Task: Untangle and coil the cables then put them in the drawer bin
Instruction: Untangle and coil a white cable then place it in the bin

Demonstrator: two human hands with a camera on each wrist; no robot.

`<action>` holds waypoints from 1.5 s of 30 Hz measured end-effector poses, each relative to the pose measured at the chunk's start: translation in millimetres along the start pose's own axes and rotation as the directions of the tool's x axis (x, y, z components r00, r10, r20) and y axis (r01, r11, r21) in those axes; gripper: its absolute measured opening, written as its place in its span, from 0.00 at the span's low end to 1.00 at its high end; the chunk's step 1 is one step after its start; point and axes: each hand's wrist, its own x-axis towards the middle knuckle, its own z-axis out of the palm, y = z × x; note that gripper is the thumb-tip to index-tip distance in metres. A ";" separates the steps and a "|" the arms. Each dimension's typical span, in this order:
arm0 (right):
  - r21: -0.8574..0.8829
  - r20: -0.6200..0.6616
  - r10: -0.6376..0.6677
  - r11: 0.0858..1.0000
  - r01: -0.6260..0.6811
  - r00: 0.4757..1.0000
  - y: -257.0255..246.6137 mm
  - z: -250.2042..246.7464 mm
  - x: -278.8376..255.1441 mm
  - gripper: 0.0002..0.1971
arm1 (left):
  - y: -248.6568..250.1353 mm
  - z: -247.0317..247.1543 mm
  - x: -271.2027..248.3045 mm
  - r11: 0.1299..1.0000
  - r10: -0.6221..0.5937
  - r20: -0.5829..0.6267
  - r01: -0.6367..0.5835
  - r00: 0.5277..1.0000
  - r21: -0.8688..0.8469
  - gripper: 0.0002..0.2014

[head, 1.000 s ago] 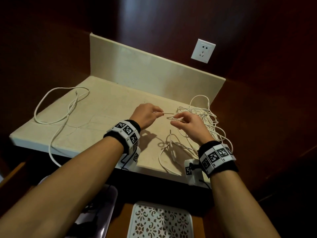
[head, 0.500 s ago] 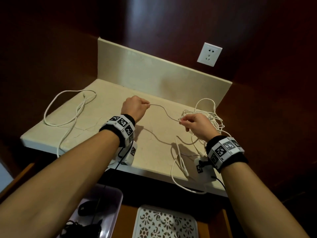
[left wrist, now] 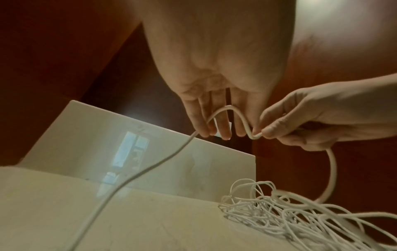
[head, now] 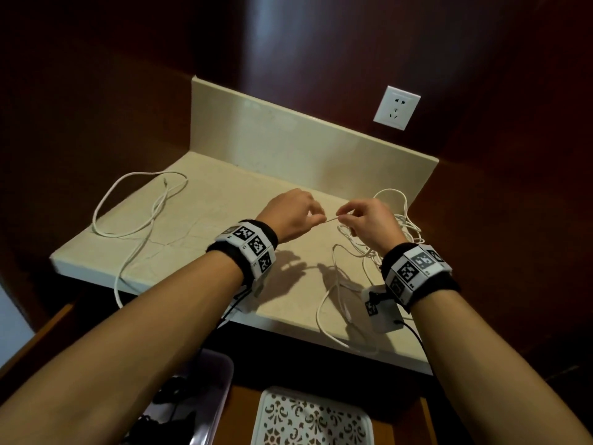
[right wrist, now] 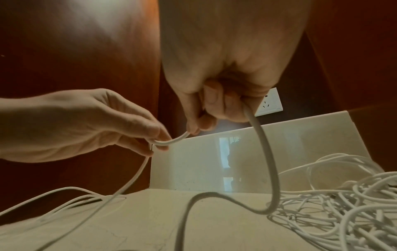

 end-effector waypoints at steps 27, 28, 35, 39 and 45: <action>0.044 0.010 0.007 0.999 -0.008 1.000 18.3 -14.9 -9.3 0.12 | -24.4 -3.3 -2.7 0.954 -0.261 -0.114 0.274 0.959 0.119 0.19; 0.036 0.001 -0.003 0.999 0.002 1.000 16.4 -14.1 -8.3 0.12 | -18.3 -1.9 -1.4 0.971 -0.216 -0.090 0.224 0.972 0.088 0.20; 0.061 -0.067 -0.069 0.995 0.073 0.995 8.8 -10.5 -11.4 0.11 | 9.4 8.6 8.5 0.982 -0.072 -0.037 0.065 0.997 -0.178 0.22; 0.048 -0.061 -0.114 0.992 0.117 0.992 6.1 -11.2 -13.4 0.11 | 14.0 12.3 13.1 0.986 -0.069 -0.082 0.055 0.994 -0.158 0.15; 0.012 -0.040 -0.100 0.995 0.101 0.994 12.8 -13.2 -14.8 0.05 | 7.1 5.2 15.7 0.990 -0.117 -0.229 0.096 0.966 -0.104 0.15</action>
